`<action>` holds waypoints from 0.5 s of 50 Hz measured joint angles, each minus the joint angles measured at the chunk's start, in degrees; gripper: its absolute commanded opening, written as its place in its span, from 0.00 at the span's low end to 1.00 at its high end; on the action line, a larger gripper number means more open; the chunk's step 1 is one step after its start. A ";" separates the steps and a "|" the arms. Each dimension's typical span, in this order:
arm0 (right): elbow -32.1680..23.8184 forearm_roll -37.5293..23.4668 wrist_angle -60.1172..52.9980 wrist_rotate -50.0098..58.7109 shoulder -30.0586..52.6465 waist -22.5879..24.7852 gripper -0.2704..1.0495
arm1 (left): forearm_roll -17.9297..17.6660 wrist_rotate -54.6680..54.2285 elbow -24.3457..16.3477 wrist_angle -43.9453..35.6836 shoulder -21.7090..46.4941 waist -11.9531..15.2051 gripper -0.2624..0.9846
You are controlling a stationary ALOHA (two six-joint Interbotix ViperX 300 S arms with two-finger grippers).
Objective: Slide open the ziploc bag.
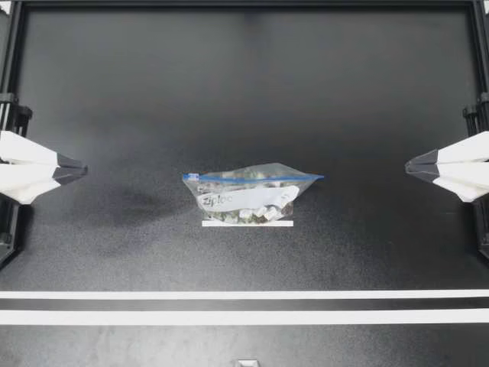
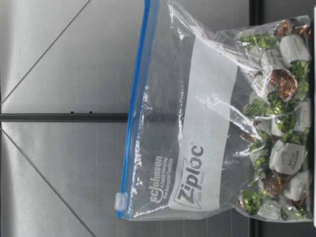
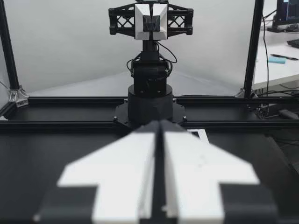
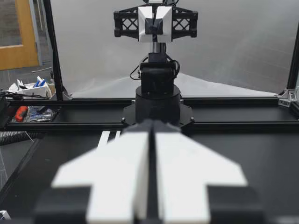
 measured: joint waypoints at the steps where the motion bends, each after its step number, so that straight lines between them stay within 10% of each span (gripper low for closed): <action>1: 0.00 0.00 0.00 0.00 0.00 0.00 0.11 | 0.00 0.00 0.00 0.00 0.00 0.00 0.09; 25: 0.62 -0.09 -7.47 -0.09 2.29 -0.18 0.10 | -1.41 0.09 3.16 -0.09 6.86 0.44 0.08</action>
